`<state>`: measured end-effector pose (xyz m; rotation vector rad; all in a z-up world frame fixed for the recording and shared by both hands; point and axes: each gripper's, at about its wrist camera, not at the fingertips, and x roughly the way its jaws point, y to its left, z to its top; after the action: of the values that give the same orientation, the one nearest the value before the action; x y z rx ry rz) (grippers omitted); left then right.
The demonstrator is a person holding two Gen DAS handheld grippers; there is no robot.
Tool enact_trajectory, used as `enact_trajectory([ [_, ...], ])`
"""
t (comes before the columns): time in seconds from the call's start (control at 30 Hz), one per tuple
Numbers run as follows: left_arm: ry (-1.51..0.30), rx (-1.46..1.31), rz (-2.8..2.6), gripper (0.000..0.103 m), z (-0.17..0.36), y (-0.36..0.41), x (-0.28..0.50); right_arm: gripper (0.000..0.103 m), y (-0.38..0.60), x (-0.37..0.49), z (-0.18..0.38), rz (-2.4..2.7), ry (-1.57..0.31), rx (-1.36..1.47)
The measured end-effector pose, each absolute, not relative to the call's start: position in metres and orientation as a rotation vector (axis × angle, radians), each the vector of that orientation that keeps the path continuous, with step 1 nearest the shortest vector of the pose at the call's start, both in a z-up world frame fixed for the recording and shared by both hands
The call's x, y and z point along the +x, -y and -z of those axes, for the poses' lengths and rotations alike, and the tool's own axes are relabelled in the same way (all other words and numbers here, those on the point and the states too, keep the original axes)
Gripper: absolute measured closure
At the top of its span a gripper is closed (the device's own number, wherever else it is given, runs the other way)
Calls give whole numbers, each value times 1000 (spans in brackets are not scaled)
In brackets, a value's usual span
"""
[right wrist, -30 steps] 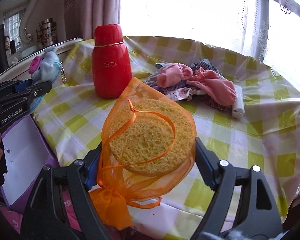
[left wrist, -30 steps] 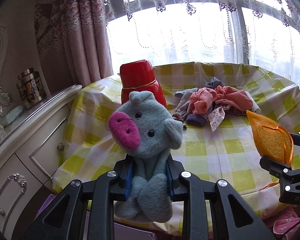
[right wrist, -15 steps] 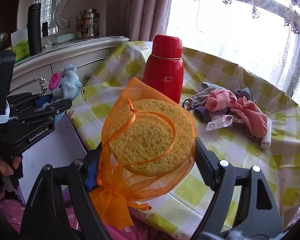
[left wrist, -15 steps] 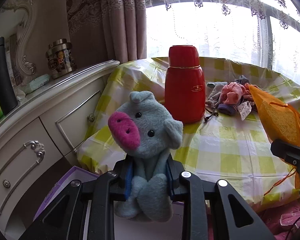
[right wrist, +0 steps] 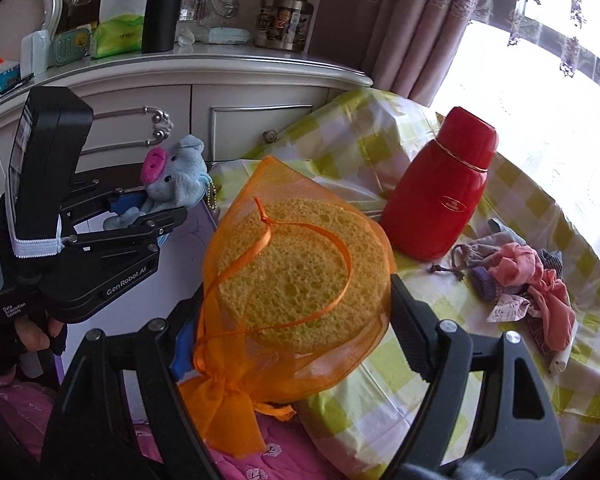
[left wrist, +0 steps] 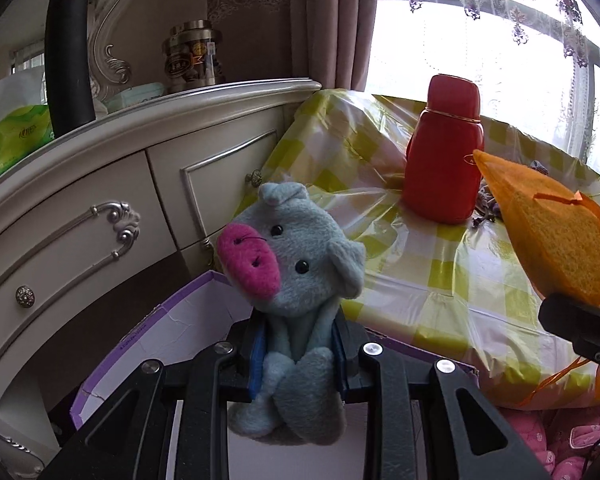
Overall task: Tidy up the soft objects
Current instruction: 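Carry the pouch with the left gripper while the right carries the mesh bag into the purple-rimmed box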
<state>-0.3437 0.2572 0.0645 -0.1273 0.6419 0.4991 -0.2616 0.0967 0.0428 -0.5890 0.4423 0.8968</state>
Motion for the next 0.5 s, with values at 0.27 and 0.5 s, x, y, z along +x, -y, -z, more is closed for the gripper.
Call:
enact_trajectory([
  [0.27, -664, -202, -552, 74, -47, -284, -367, 21, -132, -285, -27, -966, -451, -691],
  [0.5, -727, -246, -590, 71, -32, -299, -386, 21, -150, -294, -11, -1045, -503, -738],
])
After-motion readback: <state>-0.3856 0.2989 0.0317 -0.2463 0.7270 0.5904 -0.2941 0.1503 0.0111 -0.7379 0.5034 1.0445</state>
